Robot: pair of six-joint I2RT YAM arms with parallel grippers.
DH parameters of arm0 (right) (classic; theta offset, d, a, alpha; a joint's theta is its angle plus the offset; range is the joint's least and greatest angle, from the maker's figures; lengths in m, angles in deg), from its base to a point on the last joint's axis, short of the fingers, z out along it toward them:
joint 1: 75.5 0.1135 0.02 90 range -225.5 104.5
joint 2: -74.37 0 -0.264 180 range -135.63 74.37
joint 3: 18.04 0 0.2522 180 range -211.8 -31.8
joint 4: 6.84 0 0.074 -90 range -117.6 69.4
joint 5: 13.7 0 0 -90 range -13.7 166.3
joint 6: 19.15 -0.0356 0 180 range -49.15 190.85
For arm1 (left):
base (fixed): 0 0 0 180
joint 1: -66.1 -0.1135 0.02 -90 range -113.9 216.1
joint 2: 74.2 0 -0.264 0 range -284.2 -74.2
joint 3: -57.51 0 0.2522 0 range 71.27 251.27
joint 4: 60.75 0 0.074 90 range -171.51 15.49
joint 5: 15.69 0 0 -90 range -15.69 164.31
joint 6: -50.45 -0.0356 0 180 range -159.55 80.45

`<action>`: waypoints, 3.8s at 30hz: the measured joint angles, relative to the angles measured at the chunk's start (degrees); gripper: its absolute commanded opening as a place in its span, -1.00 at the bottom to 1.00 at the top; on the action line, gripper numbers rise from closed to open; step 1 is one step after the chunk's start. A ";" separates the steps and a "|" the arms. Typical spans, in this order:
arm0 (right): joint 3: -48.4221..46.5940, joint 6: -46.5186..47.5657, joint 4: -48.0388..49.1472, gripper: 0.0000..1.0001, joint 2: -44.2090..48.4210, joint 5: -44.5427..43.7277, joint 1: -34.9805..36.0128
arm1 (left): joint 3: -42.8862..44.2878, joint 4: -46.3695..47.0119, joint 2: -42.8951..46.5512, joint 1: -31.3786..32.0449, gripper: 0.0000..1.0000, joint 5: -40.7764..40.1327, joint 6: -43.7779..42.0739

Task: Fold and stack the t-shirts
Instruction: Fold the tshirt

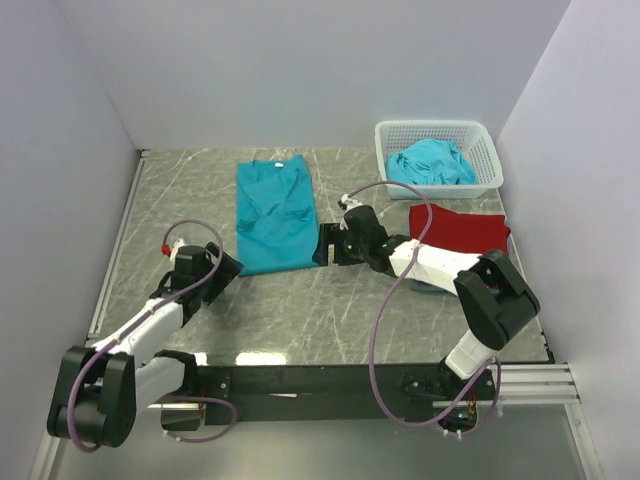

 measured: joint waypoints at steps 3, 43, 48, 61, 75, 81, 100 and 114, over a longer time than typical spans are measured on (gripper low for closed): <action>-0.83 -0.33 -0.15 0.64 -1.44 -0.07 0.02 | 0.90 1.90 -2.51 0.00 0.70 -0.04 -0.50; -8.26 -1.88 -3.67 0.04 -12.68 -0.59 0.04 | 5.60 10.25 -18.01 0.00 -0.99 6.62 -5.86; -9.03 -1.53 -4.59 -0.03 -13.20 -1.57 0.04 | 5.44 10.01 -17.57 0.00 -0.99 6.64 -6.05; -9.05 0.13 -3.72 -1.00 -13.97 -2.16 0.04 | 3.98 11.54 -16.90 0.02 -0.99 7.76 -6.27; 8.83 -3.08 -9.25 -1.00 4.48 -1.86 7.10 | -6.40 -3.58 8.85 15.39 -0.99 6.16 3.52; 13.44 -6.73 -17.25 -1.00 15.32 -1.81 12.63 | -9.29 -16.28 25.49 22.01 -0.99 6.14 10.78; 8.59 -9.35 -27.50 -1.00 29.03 -8.15 9.22 | 7.76 -23.17 18.80 29.27 -0.99 -2.25 11.82; -3.58 -3.15 -25.94 -1.00 24.24 -10.49 1.66 | 22.82 -20.00 4.85 27.85 -0.99 -14.60 3.39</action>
